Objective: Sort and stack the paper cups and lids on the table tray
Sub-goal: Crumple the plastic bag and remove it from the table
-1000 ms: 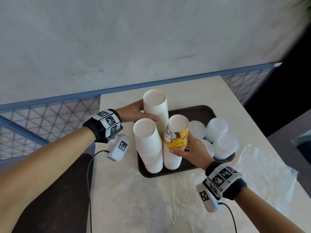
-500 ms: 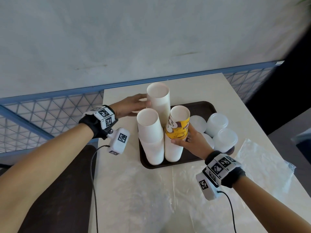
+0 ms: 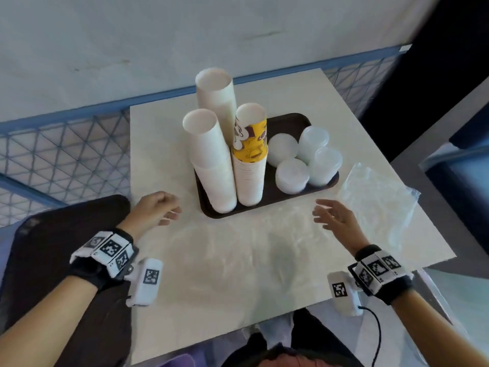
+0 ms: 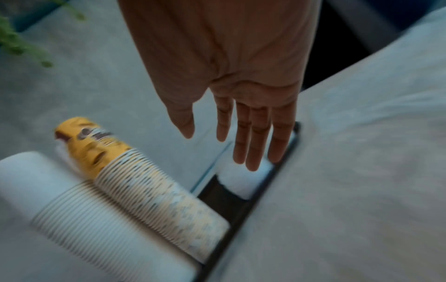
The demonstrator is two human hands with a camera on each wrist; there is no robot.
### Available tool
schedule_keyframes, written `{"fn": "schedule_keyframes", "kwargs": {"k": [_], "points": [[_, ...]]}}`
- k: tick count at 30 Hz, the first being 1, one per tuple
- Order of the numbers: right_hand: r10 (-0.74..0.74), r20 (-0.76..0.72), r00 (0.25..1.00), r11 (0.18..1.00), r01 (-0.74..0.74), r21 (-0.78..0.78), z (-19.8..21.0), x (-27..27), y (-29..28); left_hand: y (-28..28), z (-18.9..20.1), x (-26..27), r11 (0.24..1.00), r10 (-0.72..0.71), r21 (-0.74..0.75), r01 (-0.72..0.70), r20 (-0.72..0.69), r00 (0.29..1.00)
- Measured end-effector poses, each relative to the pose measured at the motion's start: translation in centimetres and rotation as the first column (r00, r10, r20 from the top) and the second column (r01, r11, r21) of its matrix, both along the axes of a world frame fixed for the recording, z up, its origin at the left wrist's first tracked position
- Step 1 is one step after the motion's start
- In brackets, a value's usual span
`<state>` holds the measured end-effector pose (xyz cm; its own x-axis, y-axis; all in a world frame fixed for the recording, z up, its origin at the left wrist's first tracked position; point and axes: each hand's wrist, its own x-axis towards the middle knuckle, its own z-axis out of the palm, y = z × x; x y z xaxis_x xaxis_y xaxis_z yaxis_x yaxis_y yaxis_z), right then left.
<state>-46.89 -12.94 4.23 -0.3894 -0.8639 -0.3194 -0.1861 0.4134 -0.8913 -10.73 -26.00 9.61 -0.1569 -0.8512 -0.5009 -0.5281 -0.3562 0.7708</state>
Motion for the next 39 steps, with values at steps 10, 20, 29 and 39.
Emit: {"fn": "schedule_keyframes", "kwargs": {"k": [10, 20, 29, 39], "points": [[-0.229, 0.009, 0.973, 0.968, 0.226, 0.109, -2.7, -8.2, 8.3, 7.3, -4.9, -16.1, 0.794, -0.569, -0.095, 0.600, 0.228, 0.790], [-0.391, 0.041, 0.919, 0.907, 0.378, 0.186, -4.8, -17.3, 11.4, 11.9, -8.3, -38.6, 0.544, -0.713, -0.174, 0.821, 0.419, 0.562], [-0.497, 0.219, 0.839, 0.850, 0.420, 0.319, -6.4, -21.0, 11.0, 13.6, -12.6, -46.1, 0.433, -0.587, -0.171, 0.885, 0.692, 0.421], [-0.412, 0.513, 0.753, 0.894, 0.226, 0.386, -5.6, -19.5, 6.0, 14.0, -12.3, -41.6, 0.461, -0.711, -0.485, 0.743, 0.300, 0.637]]}}
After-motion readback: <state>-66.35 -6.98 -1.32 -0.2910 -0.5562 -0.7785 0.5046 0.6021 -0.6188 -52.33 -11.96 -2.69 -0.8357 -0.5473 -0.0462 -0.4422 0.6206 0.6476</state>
